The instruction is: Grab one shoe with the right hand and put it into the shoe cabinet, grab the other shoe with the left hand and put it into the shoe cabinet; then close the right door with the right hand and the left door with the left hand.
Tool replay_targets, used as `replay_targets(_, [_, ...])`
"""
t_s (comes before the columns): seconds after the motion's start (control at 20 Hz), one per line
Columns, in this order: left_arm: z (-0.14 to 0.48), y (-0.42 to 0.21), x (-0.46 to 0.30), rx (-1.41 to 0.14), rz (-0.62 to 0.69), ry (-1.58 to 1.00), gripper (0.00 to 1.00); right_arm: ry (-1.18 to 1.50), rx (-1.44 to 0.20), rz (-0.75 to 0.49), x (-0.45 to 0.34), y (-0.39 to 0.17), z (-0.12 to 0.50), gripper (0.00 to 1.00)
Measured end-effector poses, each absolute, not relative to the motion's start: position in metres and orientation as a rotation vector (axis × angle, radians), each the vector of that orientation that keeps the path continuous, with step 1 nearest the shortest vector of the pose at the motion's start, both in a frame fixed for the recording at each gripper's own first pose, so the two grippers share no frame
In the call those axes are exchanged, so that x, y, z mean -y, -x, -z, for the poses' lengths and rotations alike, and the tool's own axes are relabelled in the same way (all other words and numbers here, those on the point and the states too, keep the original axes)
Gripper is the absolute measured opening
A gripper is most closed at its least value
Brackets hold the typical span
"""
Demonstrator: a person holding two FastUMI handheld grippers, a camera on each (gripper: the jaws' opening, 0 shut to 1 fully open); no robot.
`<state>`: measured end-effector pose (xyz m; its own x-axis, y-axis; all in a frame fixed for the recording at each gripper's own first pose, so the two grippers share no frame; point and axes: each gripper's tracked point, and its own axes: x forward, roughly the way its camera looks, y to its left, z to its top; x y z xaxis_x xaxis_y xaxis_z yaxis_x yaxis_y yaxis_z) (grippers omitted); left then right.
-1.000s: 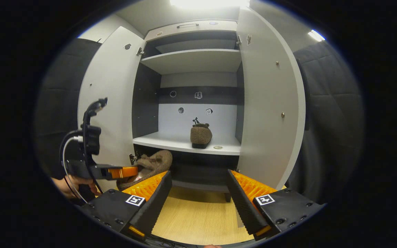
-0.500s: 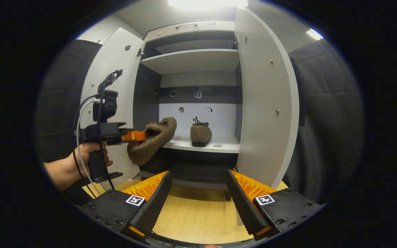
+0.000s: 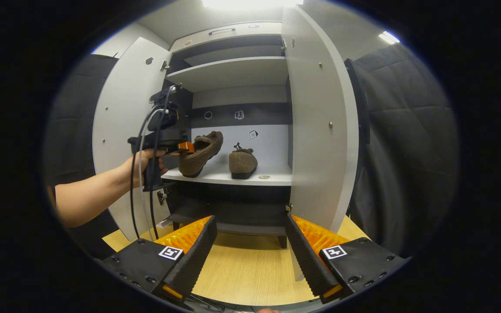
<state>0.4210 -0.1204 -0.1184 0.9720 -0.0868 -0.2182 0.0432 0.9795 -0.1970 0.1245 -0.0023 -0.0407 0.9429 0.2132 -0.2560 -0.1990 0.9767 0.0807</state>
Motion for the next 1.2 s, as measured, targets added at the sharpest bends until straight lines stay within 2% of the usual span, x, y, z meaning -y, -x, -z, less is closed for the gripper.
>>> replay_targets(0.05, [0.122,-0.431,0.12,-0.239,0.055,0.182,0.06,-0.058,-0.269,-0.208,0.003,-0.124,0.043,1.0])
replay_targets(0.1, [0.128,-0.442,0.122,-0.255,0.047,0.174,0.01,-0.059,-0.273,-0.204,0.005,-0.124,0.045,1.0])
replay_targets(0.3, [0.142,-0.458,0.121,-0.296,0.031,0.132,0.02,-0.069,-0.284,-0.197,0.008,-0.125,0.049,1.0])
replay_targets(0.4, [0.125,-0.458,0.121,-0.248,0.049,0.131,0.13,-0.073,-0.276,-0.195,0.009,-0.126,0.046,0.96])
replay_targets(0.6, [0.104,-0.435,0.127,-0.217,0.089,0.078,0.87,-0.067,-0.243,-0.199,0.008,-0.127,0.034,0.96])
replay_targets(0.7, [0.088,-0.414,0.128,-0.183,0.103,0.074,0.84,-0.065,-0.223,-0.198,0.008,-0.127,0.026,0.96])
replay_targets(0.8, [0.075,-0.388,0.128,-0.155,0.127,0.086,0.87,-0.064,-0.206,-0.192,0.011,-0.125,0.019,0.96])
replay_targets(0.85, [0.068,-0.37,0.127,-0.139,0.138,0.085,0.84,-0.065,-0.2,-0.188,0.013,-0.124,0.016,1.0])
replay_targets(1.05, [0.053,-0.308,0.125,-0.103,0.17,0.089,0.87,-0.073,-0.177,-0.175,0.017,-0.118,0.003,1.0])
replay_targets(1.15, [0.048,-0.281,0.116,-0.093,0.175,0.091,0.81,-0.065,-0.164,-0.172,0.018,-0.115,-0.003,1.0])
replay_targets(1.2, [0.046,-0.269,0.112,-0.088,0.173,0.091,0.81,-0.06,-0.157,-0.172,0.018,-0.113,-0.007,1.0])
